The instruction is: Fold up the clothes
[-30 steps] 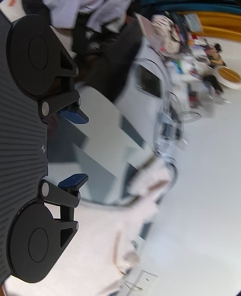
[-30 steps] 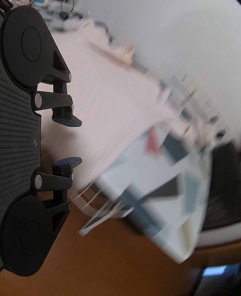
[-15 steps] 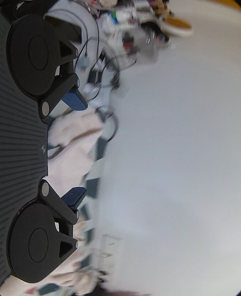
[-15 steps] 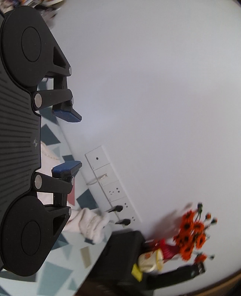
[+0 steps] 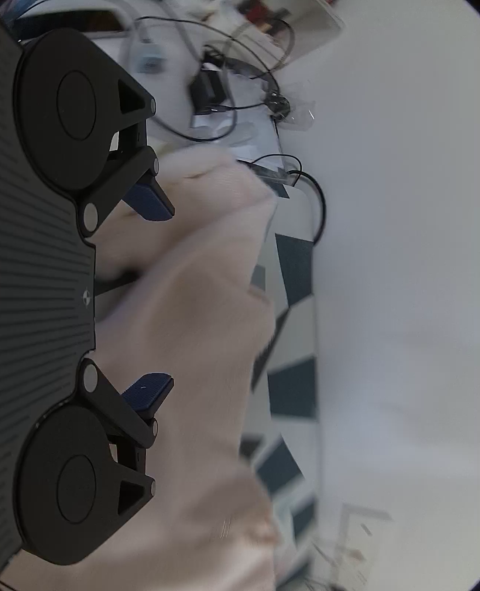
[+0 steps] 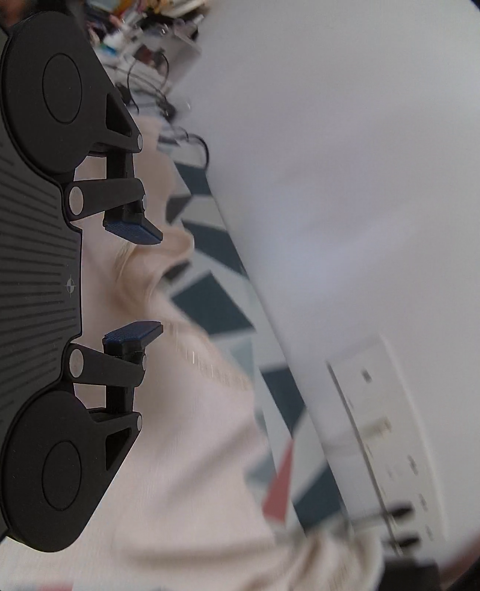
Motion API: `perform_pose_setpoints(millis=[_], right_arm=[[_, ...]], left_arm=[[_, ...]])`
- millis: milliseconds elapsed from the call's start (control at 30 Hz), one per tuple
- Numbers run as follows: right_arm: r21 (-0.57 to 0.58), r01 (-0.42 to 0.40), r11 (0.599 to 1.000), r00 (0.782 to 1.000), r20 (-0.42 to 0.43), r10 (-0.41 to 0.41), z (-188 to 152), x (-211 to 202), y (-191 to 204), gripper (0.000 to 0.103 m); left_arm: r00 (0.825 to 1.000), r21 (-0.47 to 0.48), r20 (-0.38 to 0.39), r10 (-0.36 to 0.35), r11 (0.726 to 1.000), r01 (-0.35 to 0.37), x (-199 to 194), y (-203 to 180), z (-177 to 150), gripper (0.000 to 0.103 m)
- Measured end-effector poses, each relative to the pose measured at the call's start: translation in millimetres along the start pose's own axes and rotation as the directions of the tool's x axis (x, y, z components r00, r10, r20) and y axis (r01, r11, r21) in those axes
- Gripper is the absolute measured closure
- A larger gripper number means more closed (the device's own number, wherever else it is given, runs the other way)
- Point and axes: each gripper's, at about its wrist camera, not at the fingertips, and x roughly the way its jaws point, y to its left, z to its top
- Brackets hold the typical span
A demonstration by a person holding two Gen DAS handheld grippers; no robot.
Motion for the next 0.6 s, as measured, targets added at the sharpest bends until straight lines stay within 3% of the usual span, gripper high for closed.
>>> perform_pose_setpoints(millis=[133, 300, 367, 433, 533, 600], right_arm=[[-0.01, -0.055, 0.998, 0.996, -0.073, 0.054, 14, 51, 12, 0.059], [-0.028, -0.051, 0.998, 0.99, -0.133, 0.047, 23, 83, 33, 0.061], [-0.035, -0.047, 0.998, 0.987, -0.153, 0.041, 27, 94, 42, 0.062], [-0.042, -0.023, 0.999, 0.989, -0.147, 0.017, 30, 96, 51, 0.063], [-0.071, 0.006, 0.997, 0.988, -0.152, -0.017, 28, 98, 64, 0.063], [-0.067, 0.045, 0.997, 0.983, -0.174, -0.056, 28, 107, 66, 0.063]], left_arm=[[0.997, -0.034, -0.078, -0.001, 0.999, -0.002, 57, -8, 36, 0.012], [0.993, 0.06, -0.086, 0.086, 0.995, -0.081, 102, -25, 43, 0.012], [0.994, 0.047, -0.089, 0.068, 0.997, -0.064, 114, -22, 43, 0.012], [0.997, 0.008, -0.082, 0.007, 1.0, -0.006, 119, -16, 42, 0.022], [0.997, 0.001, -0.043, -0.057, 0.998, 0.057, 118, -11, 40, 0.06], [0.997, -0.006, -0.02, -0.077, 0.997, 0.077, 113, -6, 39, 0.071]])
